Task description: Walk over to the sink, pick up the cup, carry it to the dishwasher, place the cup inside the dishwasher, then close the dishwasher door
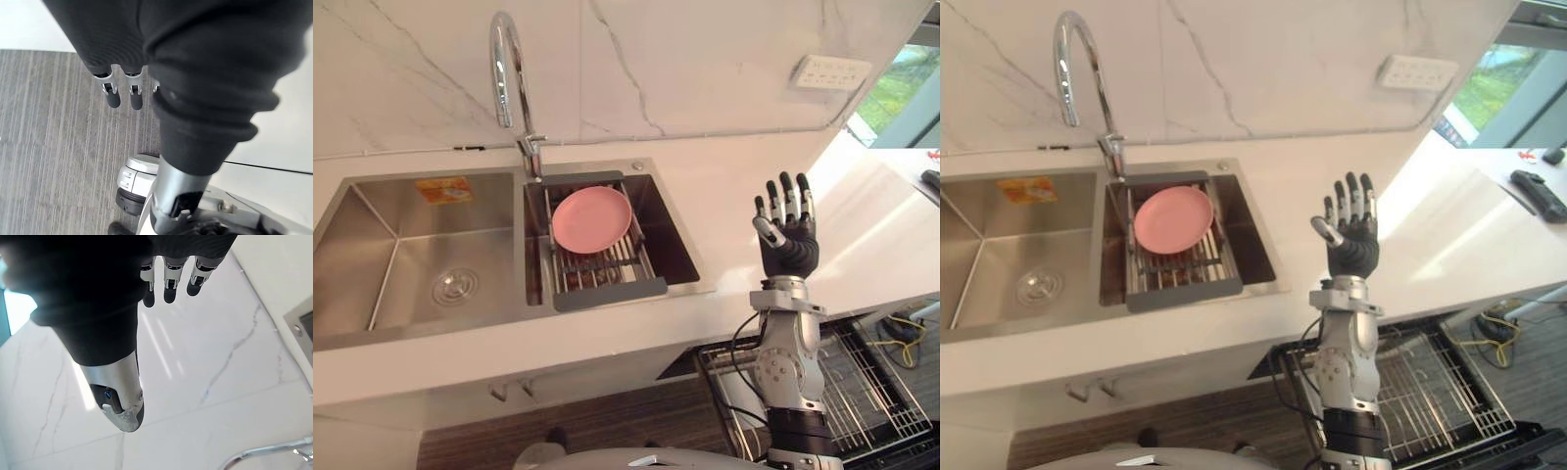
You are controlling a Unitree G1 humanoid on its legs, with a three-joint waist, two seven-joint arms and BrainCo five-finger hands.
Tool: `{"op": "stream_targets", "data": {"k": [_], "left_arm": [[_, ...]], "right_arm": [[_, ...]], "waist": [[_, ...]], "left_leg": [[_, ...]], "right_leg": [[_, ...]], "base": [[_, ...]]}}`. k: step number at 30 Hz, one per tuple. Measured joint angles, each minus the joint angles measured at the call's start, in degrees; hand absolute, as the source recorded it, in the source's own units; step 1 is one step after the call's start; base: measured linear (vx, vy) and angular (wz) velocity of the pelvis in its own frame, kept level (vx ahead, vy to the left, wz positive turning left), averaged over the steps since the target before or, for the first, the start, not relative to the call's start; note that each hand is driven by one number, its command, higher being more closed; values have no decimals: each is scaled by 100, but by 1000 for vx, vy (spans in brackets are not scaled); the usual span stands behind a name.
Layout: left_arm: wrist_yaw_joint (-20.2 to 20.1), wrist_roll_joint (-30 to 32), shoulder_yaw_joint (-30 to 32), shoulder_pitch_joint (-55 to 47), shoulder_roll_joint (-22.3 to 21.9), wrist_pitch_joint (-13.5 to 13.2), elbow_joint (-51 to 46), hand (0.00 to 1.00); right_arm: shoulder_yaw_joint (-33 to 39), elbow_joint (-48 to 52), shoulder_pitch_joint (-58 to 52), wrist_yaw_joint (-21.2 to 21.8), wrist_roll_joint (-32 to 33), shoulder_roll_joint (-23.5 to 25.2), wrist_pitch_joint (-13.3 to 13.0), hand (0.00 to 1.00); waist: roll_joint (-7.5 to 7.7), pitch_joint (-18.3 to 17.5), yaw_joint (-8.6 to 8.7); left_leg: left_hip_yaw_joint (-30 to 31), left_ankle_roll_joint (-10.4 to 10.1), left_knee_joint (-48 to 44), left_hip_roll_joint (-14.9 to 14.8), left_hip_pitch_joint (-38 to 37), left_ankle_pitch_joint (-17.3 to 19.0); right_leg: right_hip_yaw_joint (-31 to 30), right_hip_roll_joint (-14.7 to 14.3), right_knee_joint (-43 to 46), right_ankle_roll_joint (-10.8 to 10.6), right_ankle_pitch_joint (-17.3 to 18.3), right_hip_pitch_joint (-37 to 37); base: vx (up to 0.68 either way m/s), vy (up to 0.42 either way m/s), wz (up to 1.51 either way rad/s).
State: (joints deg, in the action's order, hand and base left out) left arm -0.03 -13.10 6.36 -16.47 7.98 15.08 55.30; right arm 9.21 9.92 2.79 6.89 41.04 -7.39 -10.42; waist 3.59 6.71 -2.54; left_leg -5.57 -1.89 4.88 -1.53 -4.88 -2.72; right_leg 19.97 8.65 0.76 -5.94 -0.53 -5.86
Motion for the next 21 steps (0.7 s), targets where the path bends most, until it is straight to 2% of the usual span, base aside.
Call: {"op": "stream_targets", "data": {"k": [2, 6, 8, 13, 14, 18, 21], "left_arm": [[-104, -322, 1, -6, 42, -1, 56, 0], [-177, -350, 1, 11, 62, 3, 110, 0], [-211, -344, -14, 20, 78, 5, 167, 0], [-229, -233, -30, 19, 83, 4, 164, 0], [-231, -233, -29, 18, 83, 4, 163, 0], [-231, -230, -1, 45, 88, 68, 161, 0], [-272, -227, 62, 72, 89, 147, 159, 0]], "right_arm": [[0, -31, -50, 8, -152, -6, 257, 0], [0, -274, -53, 9, -689, -32, 418, 0], [0, -295, -51, 11, -1144, -73, 440, 0], [-175, -510, 92, -15, -2832, -481, 469, 0], [-227, -559, 175, -22, -2966, -523, 471, 0], [-471, -1123, 782, -175, -3986, -805, 720, 0], [-586, -1384, 996, -202, -4632, -990, 871, 0]], "waist": [[11, 15, -44], [22, 26, -34], [22, 27, -26], [22, 29, -75], [22, 29, -78], [13, 36, -91], [-6, 46, -187]], "left_leg": [[-105, 35, 0, 42, 6, 23], [-126, 42, 0, 134, 14, 38], [-93, 81, 0, 184, 38, 14], [-50, 107, 0, 272, -12, -8], [-36, 124, 2, 275, -10, -20], [115, 142, 9, 302, 15, -58], [125, 156, 10, 301, 13, -51]], "right_leg": [[1, 52, -79, -44, -36, -23], [2, 121, -122, -107, -77, -36], [52, 148, -148, -130, -87, -51], [294, 222, -176, -158, -70, -281], [303, 221, -176, -157, -70, -286], [445, 220, -165, -127, -14, -348], [468, 220, -163, -107, 20, -358]], "base": [[22, 39, 2], [46, 43, 1], [54, 31, 14], [28, 29, 27], [-29, 2, 10], [-58, -9, 18], [-63, 0, 6]]}}
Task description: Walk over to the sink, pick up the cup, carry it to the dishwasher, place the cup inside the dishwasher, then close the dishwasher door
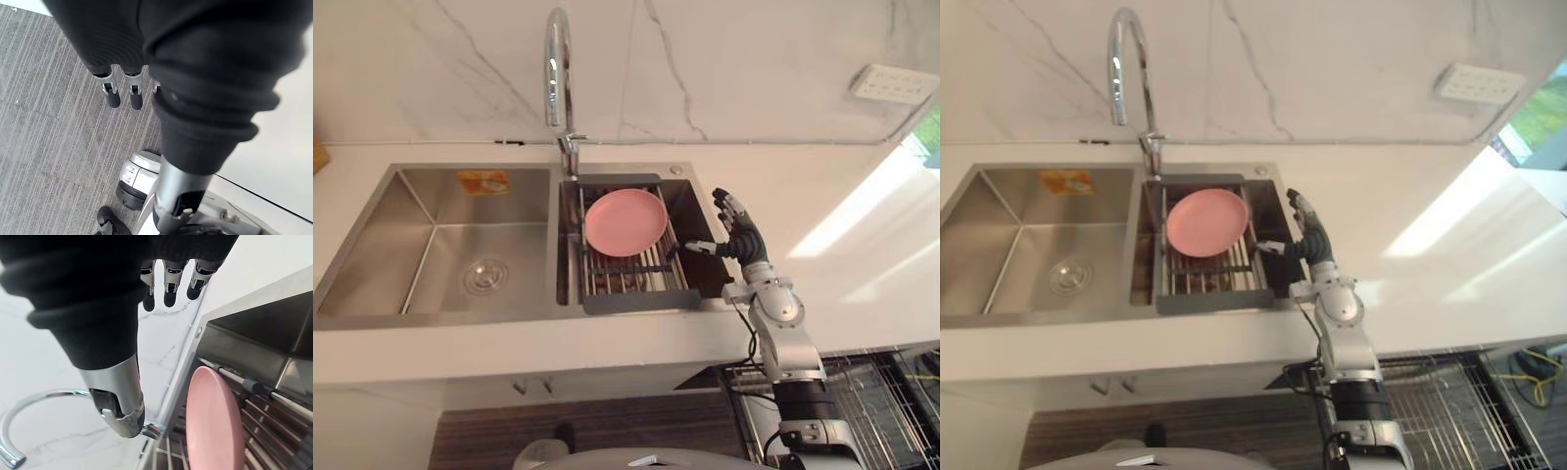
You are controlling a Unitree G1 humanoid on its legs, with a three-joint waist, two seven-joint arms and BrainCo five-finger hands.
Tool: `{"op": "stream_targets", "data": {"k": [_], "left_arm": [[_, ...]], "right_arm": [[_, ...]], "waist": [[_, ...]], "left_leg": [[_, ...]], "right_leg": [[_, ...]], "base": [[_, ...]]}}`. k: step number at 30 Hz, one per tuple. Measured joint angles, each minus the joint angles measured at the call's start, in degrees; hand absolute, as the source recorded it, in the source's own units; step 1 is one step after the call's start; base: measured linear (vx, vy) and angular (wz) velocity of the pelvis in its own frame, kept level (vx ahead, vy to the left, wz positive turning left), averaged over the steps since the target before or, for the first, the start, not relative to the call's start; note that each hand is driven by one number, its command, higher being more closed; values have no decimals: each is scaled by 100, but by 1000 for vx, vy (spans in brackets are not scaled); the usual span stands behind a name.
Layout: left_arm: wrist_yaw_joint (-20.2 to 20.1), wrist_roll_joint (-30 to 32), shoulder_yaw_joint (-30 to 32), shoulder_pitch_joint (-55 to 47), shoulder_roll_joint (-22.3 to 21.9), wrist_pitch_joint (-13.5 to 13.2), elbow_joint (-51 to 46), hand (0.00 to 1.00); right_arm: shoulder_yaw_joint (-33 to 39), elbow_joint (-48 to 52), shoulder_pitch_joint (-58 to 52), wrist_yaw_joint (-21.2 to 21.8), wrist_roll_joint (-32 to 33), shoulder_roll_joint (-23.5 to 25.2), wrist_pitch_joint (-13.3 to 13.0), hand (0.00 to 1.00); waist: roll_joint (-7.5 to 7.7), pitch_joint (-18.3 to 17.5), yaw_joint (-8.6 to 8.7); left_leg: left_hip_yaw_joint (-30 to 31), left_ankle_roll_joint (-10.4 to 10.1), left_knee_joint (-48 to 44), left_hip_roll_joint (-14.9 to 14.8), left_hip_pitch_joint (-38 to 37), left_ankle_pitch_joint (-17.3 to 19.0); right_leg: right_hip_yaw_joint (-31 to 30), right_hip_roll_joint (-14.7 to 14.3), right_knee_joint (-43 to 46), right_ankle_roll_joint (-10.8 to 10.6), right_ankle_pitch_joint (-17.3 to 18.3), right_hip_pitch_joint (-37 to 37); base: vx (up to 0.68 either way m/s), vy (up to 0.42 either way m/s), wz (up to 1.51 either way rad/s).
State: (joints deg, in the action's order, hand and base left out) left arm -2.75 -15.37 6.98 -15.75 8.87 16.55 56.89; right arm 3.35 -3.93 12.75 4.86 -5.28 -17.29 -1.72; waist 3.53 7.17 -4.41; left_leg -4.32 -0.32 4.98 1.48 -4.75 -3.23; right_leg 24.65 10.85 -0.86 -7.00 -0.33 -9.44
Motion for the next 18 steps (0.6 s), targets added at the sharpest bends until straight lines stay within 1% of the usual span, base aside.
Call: {"op": "stream_targets", "data": {"k": [1, 2, 3, 4, 5, 6, 7, 8, 10, 11, 13, 15, 16, 17, 18], "left_arm": [[-15, 11, 94, 28, -6, 64, 0, 0], [-31, 55, 187, 35, -48, 126, 0, 0], [-41, 72, 196, 35, -47, 148, 0, 0], [-56, 98, 202, 59, -44, 176, -3, 0], [-71, 98, 207, 57, -41, 188, -9, 0], [-85, 99, 222, 60, -39, 192, -11, 0], [-111, 100, 271, 77, -40, 204, -16, 0], [-120, 101, 318, 93, -40, 215, -23, 0], [-130, 101, 325, 90, -38, 229, -54, 0], [-130, 102, 325, 87, -37, 238, -97, 0], [-131, 102, 323, 73, -37, 249, -150, 0], [-131, 102, 324, 39, -37, 268, -229, 0], [-138, 101, 323, 28, -37, 296, -231, 0], [-139, 102, 318, 34, -38, 310, -231, 0], [-152, 102, 316, 32, -39, 320, -232, 0]], "right_arm": [[-120, -22, 63, 17, -309, -96, 62, 0], [-242, -149, 168, 27, -572, -164, 66, 0], [-273, -197, 199, 50, -704, -183, 71, 0], [-278, -240, 220, 142, -1020, -186, 71, 0], [-332, -381, 280, 240, -1332, -199, 67, 0], [-375, -476, 332, 268, -1469, -213, 71, 0], [-498, -660, 444, 284, -1786, -293, 66, 0], [-581, -845, 544, 354, -2067, -394, 33, 0], [-699, -1208, 793, 373, -2461, -501, 5, 0], [-776, -1392, 936, 357, -2725, -590, -71, 0], [-774, -1568, 1096, 285, -3083, -609, -168, 0], [-819, -1595, 1210, 198, -3398, -633, -251, 0], [-979, -1753, 1395, 131, -3619, -677, -330, 0], [-1041, -1806, 1457, 102, -3716, -700, -346, 0], [-1172, -1961, 1580, -66, -4032, -728, -397, 0]], "waist": [[-3, 8, -16], [2, 11, -14], [6, 14, -14], [23, 24, -14], [40, 32, -22], [51, 37, -31], [65, 48, -42], [73, 55, -46], [76, 57, -71], [76, 57, -91], [78, 58, -149], [78, 59, -186], [73, 62, -185], [69, 67, -185], [57, 92, -191]], "left_leg": [[3, 5, 0, 0, 9, 3], [12, 3, 0, 2, 24, 0], [24, 1, 0, 5, 33, -2], [86, 3, 0, 13, 50, -8], [130, -1, 0, 23, 57, -24], [140, -9, -1, 34, 61, -42], [196, -2, -1, 51, 85, -57], [272, 50, -1, 67, 120, -111], [325, 51, -3, 94, 160, -129], [341, 33, -4, 99, 144, -150], [332, 1, -6, 99, 155, -187], [340, -6, -5, 99, 155, -201], [376, -5, -3, 99, 154, -217], [410, 6, -3, 102, 156, -232], [448, 26, 0, 99, 154, -252]], "right_leg": [[40, 2, 0, 0, 1, -1], [80, 7, -1, 0, 3, -3], [103, 10, -1, -2, 5, -8], [135, 18, -2, -12, 16, -29], [177, 23, -1, -15, 22, -48], [191, 25, -1, -15, 23, -51], [256, 31, 6, -19, 18, -58], [337, 38, 8, -40, 6, -71], [428, 57, 12, -40, 6, -77], [453, 65, 16, -39, 5, -76], [467, 74, 47, -35, 2, -84], [491, 72, 52, -34, 2, -114], [536, 70, 54, -34, 2, -135], [574, 69, 55, -34, 2, -152], [604, 63, 70, -27, 12, -173]], "base": [[-43, 2, 8], [-21, 1, 11], [1, 5, 21], [30, 5, 24], [39, 7, 23], [47, 12, 20], [50, 10, 27], [54, 8, 30], [53, 9, 28], [63, 14, 24], [42, 9, 19], [-6, 2, 17], [-41, -10, 16], [-69, -15, 19], [-75, -10, 15]]}}
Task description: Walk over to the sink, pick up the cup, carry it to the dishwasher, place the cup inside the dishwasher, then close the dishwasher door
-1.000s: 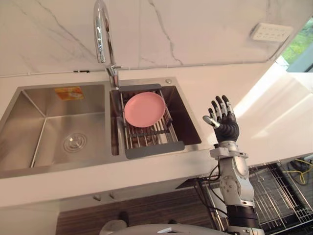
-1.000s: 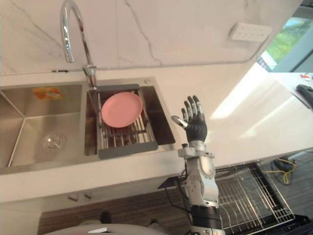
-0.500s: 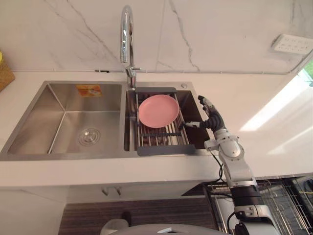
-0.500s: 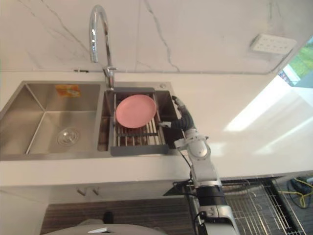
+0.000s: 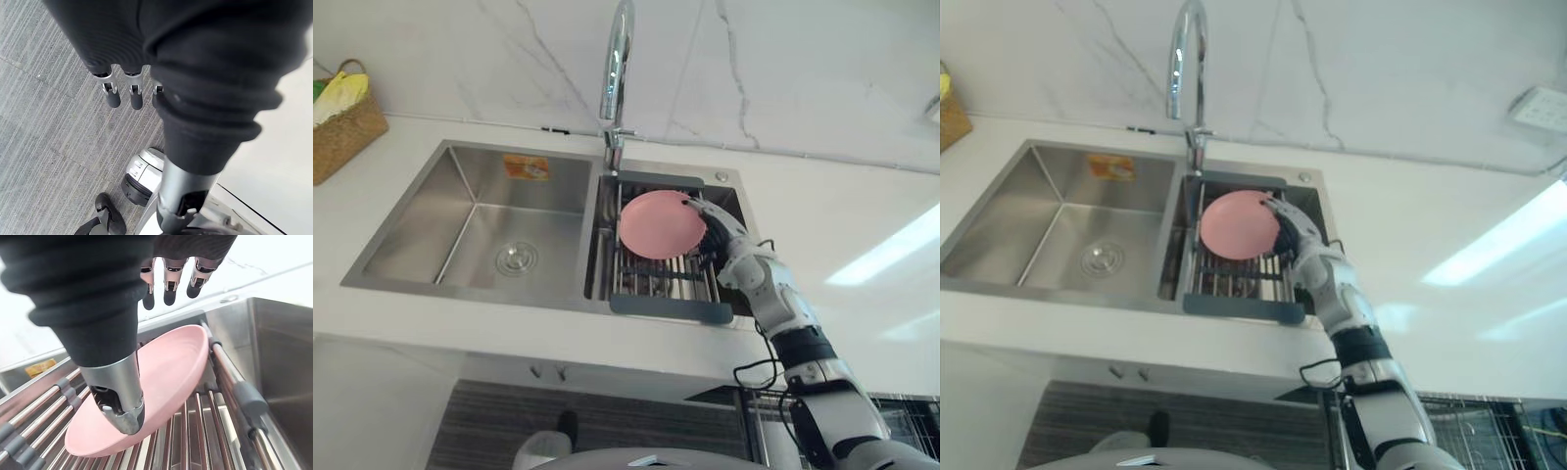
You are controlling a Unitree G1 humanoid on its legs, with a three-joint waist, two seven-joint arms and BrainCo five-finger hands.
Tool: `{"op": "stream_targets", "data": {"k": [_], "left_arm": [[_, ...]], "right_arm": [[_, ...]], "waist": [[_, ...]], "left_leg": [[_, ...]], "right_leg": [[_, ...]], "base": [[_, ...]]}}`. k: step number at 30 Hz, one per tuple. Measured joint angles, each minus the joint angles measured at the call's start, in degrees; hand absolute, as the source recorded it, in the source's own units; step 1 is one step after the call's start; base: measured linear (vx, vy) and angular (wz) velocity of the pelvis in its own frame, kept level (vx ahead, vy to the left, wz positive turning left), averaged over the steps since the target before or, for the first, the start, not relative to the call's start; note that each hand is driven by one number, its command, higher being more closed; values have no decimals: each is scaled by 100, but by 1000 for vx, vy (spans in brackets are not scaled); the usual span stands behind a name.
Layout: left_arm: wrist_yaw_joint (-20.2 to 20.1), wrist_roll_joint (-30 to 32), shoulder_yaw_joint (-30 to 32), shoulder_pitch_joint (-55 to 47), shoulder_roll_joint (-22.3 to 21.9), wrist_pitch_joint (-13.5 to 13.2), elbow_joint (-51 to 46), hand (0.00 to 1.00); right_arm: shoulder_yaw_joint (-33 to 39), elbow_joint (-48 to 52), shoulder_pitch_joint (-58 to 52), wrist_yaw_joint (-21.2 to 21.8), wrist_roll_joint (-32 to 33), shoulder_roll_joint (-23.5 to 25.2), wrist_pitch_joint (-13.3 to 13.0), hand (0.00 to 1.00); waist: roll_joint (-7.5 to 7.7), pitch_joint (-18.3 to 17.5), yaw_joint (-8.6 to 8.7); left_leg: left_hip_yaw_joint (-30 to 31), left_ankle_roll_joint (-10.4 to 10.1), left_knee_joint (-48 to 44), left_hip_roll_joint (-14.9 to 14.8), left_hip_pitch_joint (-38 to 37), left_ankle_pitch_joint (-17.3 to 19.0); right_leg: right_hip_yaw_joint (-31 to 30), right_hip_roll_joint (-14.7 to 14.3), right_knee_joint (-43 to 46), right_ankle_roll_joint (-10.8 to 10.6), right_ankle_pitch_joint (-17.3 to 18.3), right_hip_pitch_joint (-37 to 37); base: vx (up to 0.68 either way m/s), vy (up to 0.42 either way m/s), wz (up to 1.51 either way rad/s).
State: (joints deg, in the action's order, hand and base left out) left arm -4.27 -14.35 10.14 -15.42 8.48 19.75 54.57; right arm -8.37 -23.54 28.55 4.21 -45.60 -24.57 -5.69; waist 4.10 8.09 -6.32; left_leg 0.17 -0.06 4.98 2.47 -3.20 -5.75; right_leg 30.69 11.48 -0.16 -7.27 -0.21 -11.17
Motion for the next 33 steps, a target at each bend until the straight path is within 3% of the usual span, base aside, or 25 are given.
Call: {"op": "stream_targets", "data": {"k": [4, 8, 15, 29, 33], "left_arm": [[-138, -1, -4, 1, -4, 6, -4, 0], [-191, -1, -6, -5, -3, 17, -27, 0], [-248, 105, -22, -3, 9, 28, -227, 0], [-380, 107, -383, -151, 33, 29, -215, 0], [-403, 107, -400, -230, 5, 31, -214, 0]], "right_arm": [[-241, -183, 55, -411, -662, -79, -49, 0], [-405, -259, 64, -535, -1120, -124, -73, 0], [-952, -695, 164, -345, -1563, -298, -321, 0], [-1405, -1493, 632, -288, -2012, -334, -115, 0], [-1416, -1576, 632, -221, -2013, -349, 114, 0]], "waist": [[-45, 107, -95], [-38, 190, -66], [2, 210, -228], [-118, 314, -348], [-120, 318, -393]], "left_leg": [[9, -3, 2, -1, 31, 24], [-122, -1, 1, -2, 63, 24], [-65, 154, -4, 104, 131, -114], [33, 91, 0, 77, 65, -124], [14, 88, -1, 80, 90, -126]], "right_leg": [[-6, 2, 10, 21, 70, -28], [-12, 12, -30, -71, 168, -67], [0, 70, -10, -89, 109, -79], [-4, 56, 99, -42, 227, -112], [-19, 57, 70, -83, 255, -108]], "base": [[-107, 4, 7], [-81, 19, 21], [91, 20, 20], [-17, -19, 3], [-21, 0, 5]]}}
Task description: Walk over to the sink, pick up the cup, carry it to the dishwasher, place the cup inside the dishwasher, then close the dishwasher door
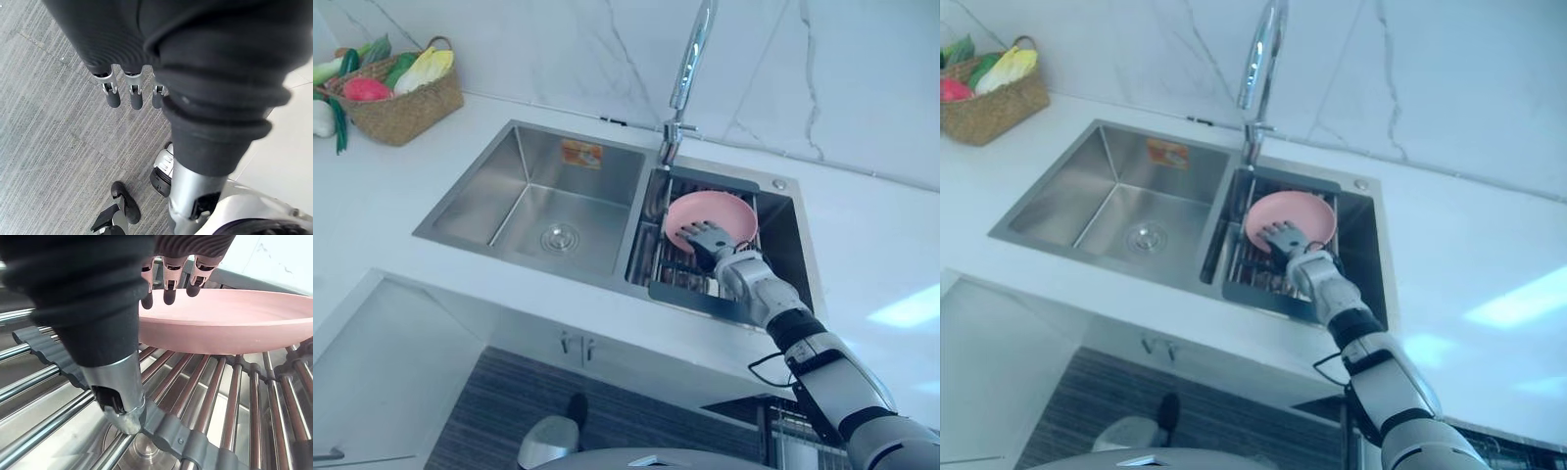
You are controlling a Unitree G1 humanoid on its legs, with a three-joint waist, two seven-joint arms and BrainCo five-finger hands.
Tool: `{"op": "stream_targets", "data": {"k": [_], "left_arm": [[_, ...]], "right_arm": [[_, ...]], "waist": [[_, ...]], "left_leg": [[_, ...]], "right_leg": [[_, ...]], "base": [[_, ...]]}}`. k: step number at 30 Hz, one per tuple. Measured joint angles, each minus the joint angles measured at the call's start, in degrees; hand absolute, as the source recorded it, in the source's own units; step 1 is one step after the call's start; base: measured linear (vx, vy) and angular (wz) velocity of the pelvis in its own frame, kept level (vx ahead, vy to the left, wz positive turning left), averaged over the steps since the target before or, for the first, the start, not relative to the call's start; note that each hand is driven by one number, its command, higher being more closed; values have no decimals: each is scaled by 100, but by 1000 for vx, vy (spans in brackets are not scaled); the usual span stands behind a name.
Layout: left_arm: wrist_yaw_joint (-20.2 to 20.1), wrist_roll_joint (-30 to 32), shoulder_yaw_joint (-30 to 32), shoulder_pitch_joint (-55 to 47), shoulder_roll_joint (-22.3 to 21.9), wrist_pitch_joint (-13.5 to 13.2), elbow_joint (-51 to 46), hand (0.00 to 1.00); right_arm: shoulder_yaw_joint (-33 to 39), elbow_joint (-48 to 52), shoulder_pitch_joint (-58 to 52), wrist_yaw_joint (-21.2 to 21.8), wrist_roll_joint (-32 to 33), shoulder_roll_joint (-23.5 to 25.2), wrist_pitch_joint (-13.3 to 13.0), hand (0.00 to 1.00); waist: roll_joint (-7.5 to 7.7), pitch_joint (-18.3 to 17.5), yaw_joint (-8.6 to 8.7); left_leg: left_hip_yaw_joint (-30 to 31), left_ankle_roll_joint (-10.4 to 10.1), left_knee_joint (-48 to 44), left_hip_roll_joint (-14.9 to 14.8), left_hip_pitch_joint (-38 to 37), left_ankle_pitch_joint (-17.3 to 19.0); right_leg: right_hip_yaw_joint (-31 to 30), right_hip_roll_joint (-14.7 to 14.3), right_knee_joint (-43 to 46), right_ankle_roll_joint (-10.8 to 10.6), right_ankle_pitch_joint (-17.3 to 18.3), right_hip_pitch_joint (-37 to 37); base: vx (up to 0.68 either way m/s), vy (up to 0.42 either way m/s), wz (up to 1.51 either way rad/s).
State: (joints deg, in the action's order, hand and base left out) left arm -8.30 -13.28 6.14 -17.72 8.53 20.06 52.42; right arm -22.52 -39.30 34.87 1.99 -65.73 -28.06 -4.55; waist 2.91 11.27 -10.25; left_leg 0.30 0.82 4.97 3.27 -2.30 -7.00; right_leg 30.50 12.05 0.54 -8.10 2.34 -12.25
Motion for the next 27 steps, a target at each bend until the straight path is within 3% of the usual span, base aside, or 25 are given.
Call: {"op": "stream_targets", "data": {"k": [2, 3, 8, 13, 27], "left_arm": [[-1, 1, -3, 2, -2, 0, -2, 0], [-1, 2, -3, 1, -1, 0, -3, 0], [-1, 2, -10, 4, 39, -1, -4, 0], [0, 2, -187, -10, -3, 2, 9, 0], [4, 3, -227, -38, -9, -5, 16, 0]], "right_arm": [[0, 6, 26, 83, 0, -5, 126, 0], [0, 7, 29, 117, 1, -5, 137, 100], [0, 61, 49, 274, 5, 10, 171, 100], [17, -35, 48, 53, -206, 25, 727, 100], [68, -241, -49, -889, -96, 31, 744, 100]], "waist": [[5, -1, -29], [10, -4, -35], [49, 11, -21], [-57, 80, -63], [-63, 113, -8]], "left_leg": [[0, -1, -1, 19, 15, -3], [0, -19, -1, 24, 14, -17], [9, -1, -1, 18, -37, -34], [8, 4, 0, 8, -67, -27], [-13, -6, 0, 12, -71, -35]], "right_leg": [[-10, 14, -3, 16, -11, -3], [-11, 19, 2, 27, -19, -5], [-10, 1, 33, 40, -28, -65], [-29, 2, 33, 32, 2, -62], [-147, -10, 57, 38, -3, -63]], "base": [[45, 6, 4], [68, 3, 1], [50, -19, 1], [-29, -13, 0], [13, -3, -1]]}}
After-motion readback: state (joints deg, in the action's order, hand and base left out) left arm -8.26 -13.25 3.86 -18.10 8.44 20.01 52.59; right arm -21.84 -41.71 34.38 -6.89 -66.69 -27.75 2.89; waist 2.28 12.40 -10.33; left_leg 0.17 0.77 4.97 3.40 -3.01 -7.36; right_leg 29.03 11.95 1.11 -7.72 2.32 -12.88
